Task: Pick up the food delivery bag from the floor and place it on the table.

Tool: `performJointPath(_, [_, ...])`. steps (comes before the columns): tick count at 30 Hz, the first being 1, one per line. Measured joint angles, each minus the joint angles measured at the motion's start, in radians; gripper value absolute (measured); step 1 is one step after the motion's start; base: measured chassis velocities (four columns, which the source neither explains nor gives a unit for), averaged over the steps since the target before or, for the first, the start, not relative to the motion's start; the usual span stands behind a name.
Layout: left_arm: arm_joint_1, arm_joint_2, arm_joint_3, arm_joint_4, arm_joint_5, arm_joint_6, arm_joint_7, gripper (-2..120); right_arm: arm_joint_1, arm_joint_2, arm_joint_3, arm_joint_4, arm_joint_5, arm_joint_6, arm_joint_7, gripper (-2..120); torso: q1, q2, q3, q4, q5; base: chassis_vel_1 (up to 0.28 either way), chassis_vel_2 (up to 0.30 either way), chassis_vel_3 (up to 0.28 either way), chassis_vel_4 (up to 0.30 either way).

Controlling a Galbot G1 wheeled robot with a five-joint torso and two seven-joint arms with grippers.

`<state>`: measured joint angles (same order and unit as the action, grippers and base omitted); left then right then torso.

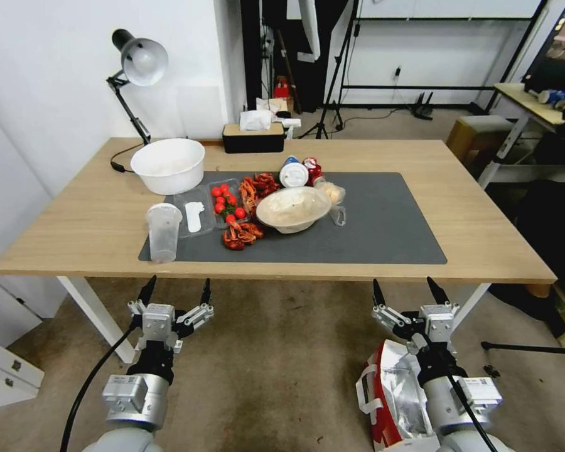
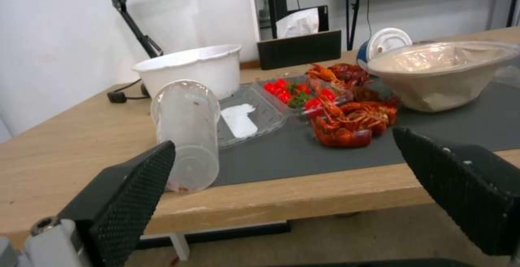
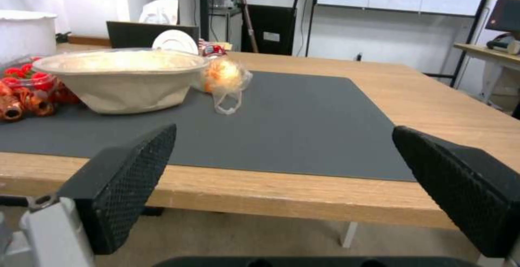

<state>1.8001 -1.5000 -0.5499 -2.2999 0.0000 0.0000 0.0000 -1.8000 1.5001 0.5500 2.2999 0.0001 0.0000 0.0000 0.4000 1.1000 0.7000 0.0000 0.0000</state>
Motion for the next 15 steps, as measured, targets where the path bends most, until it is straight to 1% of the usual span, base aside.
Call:
performJointPath(13, [0.000,0.000,0.000,0.000,0.000,0.000,0.000,100,0.000,0.000,0.000,0.000,0.000,0.000,0.000,100,0.000,0.000,0.000,0.0000,0.0000,0.000,0.000,0.000,0.000])
performJointPath(14, [0.000,0.000,0.000,0.000,0.000,0.000,0.000,100,0.000,0.000,0.000,0.000,0.000,0.000,0.001,100,0.000,0.000,0.000,0.0000,0.0001,0.000,0.000,0.000,0.000])
performJointPath(15, [-0.002,0.004,-0.002,0.001,-0.004,0.000,-0.001,100,-0.003,-0.014,0.020,0.015,0.002,0.010,0.027,100,0.000,0.000,0.000,0.0000,0.0011,0.000,0.000,0.000,0.000])
